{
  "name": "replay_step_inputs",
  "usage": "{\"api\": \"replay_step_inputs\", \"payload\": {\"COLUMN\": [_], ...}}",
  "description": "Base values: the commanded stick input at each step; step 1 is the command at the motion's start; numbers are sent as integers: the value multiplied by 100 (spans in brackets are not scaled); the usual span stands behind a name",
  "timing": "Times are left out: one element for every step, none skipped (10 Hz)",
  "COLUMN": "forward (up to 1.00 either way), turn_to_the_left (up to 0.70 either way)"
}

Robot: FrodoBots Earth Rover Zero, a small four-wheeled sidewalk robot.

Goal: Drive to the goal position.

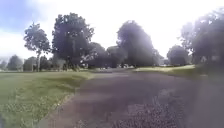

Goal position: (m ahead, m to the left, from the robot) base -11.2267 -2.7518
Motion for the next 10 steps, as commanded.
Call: {"api": "replay_step_inputs", "payload": {"forward": [70,70,70,70,70,70,70,70,70,70], "turn_to_the_left": [0,2,2,2,2,2,-3,-7,-13,-19]}}
